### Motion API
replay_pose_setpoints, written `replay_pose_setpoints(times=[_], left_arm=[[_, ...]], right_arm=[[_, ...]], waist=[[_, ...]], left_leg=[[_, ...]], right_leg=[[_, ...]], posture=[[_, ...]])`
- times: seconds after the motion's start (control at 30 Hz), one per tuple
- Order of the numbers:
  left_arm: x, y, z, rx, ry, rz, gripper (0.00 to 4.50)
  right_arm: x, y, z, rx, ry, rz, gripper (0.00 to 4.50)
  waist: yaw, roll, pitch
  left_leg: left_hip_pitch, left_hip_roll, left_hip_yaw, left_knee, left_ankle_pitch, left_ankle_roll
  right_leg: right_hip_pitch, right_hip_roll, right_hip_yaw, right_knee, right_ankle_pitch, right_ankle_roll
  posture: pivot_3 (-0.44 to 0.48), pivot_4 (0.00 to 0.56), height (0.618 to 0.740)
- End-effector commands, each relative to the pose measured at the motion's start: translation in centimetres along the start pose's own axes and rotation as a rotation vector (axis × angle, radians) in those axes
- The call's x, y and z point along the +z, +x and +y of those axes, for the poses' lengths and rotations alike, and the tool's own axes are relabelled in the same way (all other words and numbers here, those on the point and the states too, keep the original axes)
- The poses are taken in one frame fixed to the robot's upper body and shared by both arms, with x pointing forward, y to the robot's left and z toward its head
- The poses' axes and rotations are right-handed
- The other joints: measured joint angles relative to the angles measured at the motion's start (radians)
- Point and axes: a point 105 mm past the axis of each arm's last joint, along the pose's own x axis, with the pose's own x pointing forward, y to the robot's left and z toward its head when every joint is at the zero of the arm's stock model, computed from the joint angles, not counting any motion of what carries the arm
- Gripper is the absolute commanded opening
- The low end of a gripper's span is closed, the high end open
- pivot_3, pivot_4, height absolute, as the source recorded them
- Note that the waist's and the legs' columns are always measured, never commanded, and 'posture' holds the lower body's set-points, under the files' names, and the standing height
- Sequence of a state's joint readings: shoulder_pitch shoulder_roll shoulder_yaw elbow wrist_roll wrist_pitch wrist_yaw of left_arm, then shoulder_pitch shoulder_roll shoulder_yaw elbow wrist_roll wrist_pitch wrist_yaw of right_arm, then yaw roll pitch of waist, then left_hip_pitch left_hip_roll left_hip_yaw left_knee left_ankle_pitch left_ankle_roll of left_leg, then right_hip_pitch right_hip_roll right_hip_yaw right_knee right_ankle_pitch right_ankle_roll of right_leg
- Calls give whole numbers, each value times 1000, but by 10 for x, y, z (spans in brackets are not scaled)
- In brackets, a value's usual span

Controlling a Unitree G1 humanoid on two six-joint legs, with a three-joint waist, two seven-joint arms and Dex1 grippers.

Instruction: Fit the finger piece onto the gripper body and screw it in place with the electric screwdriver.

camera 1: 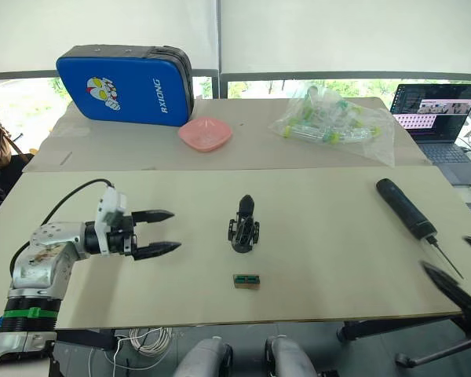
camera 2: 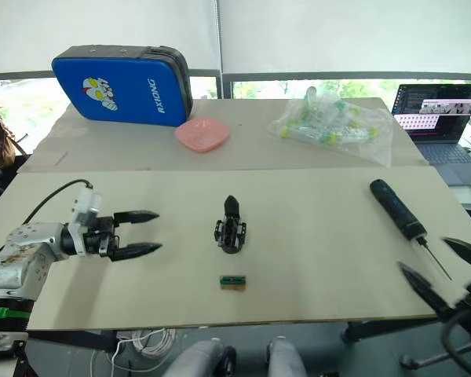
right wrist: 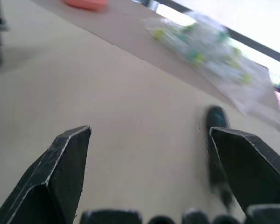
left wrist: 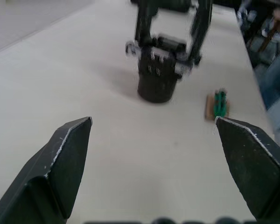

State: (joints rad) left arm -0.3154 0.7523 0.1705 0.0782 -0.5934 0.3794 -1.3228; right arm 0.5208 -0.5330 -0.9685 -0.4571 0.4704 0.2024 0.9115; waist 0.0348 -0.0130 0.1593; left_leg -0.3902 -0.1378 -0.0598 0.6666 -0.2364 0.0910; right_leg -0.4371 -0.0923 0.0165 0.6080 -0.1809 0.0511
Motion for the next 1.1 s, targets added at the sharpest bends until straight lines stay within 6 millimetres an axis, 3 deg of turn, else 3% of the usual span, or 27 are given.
replay_pose_setpoints(times=[0.03,0.13,0.3,0.43,0.53,0.57,0.7,1.1], left_arm=[[39,4,-8,-8,32,-133,4461],[45,10,-15,-36,41,-127,4461],[51,17,-17,-52,62,-124,4461],[60,27,-15,-59,96,-143,4461],[64,33,-17,-86,99,-153,4461],[64,35,-18,-92,97,-152,4461],[63,40,-20,-102,99,-152,4461],[62,40,-23,-100,111,-146,4461]], right_arm=[[-7,-23,-11,-118,-20,9,4500],[-9,-24,-11,-131,7,9,4500],[-1,9,-24,-83,33,-4,4500],[-2,54,-42,-29,70,54,4500],[-18,85,-61,-38,83,170,4500],[-24,94,-66,-41,82,216,4500],[-39,129,-75,-4,116,296,4500],[-73,166,-75,69,57,459,4500]], waist=[[-2,0,0],[-9,3,0],[-29,3,0],[-28,2,1],[-23,1,2],[-22,1,2],[-22,1,2],[-26,2,2]], left_leg=[[0,0,0,0,0,0],[1,0,0,-1,0,-1],[2,0,4,-2,0,-1],[3,1,4,-2,1,-2],[1,2,5,-2,1,-3],[1,2,5,-2,1,-3],[-1,1,5,-2,1,-2],[-1,0,5,-2,3,-5]], right_leg=[[0,0,0,0,0,0],[-1,0,0,1,-2,-2],[0,-2,0,2,-1,-1],[0,-2,-1,2,-1,-2],[-1,-2,-3,1,1,-4],[-1,-3,-3,1,4,-11],[-2,-3,-3,1,5,-13],[-2,-3,-3,0,5,-13]], posture=[[0,150,740],[0,150,740],[0,150,740],[0,150,740],[0,150,740],[0,150,740],[0,150,740],[0,150,740]])
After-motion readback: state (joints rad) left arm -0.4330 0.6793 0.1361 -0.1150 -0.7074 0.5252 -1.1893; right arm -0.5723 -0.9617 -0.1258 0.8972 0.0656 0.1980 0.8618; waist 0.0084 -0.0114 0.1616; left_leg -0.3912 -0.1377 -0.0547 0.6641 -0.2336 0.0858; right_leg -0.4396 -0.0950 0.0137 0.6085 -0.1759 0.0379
